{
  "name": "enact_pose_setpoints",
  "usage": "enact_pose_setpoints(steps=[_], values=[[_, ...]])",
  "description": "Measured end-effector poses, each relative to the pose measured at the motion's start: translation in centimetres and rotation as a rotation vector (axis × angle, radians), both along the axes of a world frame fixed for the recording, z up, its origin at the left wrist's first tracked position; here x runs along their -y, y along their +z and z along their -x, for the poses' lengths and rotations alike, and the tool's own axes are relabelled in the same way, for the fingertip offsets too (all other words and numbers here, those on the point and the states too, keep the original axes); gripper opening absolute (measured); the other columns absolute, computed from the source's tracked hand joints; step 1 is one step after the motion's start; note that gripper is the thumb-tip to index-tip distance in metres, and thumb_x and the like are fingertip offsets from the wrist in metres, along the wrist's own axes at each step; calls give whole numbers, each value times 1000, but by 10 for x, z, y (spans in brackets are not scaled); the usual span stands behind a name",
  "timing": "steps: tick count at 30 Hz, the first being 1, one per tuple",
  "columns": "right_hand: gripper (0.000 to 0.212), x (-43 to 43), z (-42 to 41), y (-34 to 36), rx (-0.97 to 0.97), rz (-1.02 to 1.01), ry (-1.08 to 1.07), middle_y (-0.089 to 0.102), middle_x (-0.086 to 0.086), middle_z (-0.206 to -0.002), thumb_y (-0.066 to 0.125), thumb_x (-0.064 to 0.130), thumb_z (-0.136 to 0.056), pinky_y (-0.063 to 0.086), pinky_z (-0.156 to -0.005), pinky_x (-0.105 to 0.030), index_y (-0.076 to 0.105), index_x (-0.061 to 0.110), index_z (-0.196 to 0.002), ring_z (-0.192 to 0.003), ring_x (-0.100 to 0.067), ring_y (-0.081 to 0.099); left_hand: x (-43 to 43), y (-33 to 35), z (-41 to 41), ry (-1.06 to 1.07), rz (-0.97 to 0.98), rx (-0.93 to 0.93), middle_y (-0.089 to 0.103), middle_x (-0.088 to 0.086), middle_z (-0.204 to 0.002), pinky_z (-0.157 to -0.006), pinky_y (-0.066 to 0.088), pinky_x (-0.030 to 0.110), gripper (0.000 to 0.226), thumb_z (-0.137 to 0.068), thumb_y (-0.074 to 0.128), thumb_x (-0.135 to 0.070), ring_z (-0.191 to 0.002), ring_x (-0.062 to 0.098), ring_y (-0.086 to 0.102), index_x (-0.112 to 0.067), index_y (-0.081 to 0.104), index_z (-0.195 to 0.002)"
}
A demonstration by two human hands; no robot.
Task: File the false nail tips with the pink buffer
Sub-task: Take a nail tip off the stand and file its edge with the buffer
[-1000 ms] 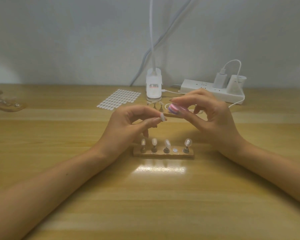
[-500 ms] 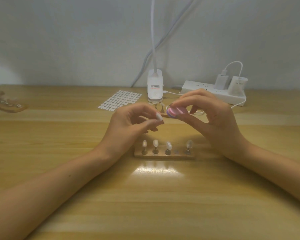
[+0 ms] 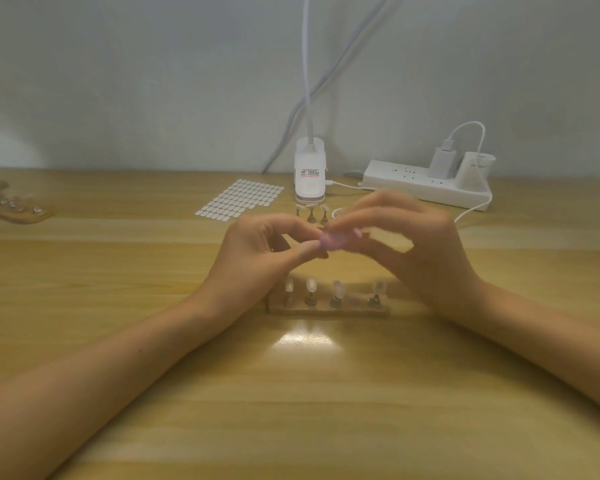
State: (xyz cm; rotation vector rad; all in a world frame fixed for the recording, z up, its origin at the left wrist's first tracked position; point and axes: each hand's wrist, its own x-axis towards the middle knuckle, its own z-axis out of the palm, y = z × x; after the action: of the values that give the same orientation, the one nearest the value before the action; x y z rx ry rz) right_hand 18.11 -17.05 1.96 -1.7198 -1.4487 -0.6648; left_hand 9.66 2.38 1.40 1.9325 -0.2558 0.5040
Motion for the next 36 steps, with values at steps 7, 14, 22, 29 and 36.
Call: enact_pose_setpoints(steps=[7,14,22,29,36], values=[[17,-2,4,-1,36,21,5,71,-9,-95,77,7,-86,55,-78,-39,78,6,-103,-88,-21,68,0,0,-1,-23,4,-21,73,-13,-67,-48,33,9,4,-85,75,-20,-44,-2,44,-18,79,-85],[16,-3,4,-3,74,42,6,70,-9,-94,79,7,-86,54,-78,-40,78,7,-103,-87,-23,67,-1,-1,-1,-11,-29,-33,66,-19,-59,-48,31,14,10,-89,73,-17,-45,1,40,-23,76,-82],[16,-2,1,-1,52,18,-16,70,-10,-95,77,8,-88,54,-76,-41,78,6,-103,-87,-25,68,-2,-1,-2,-21,-31,-29,68,-18,-61,-48,33,18,8,-88,74,-20,-47,2,39,-17,78,-82],[16,-4,5,-2,28,24,5,70,-9,-94,78,7,-86,54,-79,-40,78,7,-102,-88,-23,67,-2,-2,-2,-38,-25,-26,69,-15,-63,-49,32,14,8,-86,74,-23,-47,2,40,-18,78,-84],[15,-3,4,-3,38,27,-11,69,-8,-93,78,8,-87,53,-78,-39,78,9,-102,-86,-22,66,-3,-3,-3,-24,-43,-31,68,-17,-62,-46,32,17,12,-91,73,-12,-47,1,38,-21,78,-83]])
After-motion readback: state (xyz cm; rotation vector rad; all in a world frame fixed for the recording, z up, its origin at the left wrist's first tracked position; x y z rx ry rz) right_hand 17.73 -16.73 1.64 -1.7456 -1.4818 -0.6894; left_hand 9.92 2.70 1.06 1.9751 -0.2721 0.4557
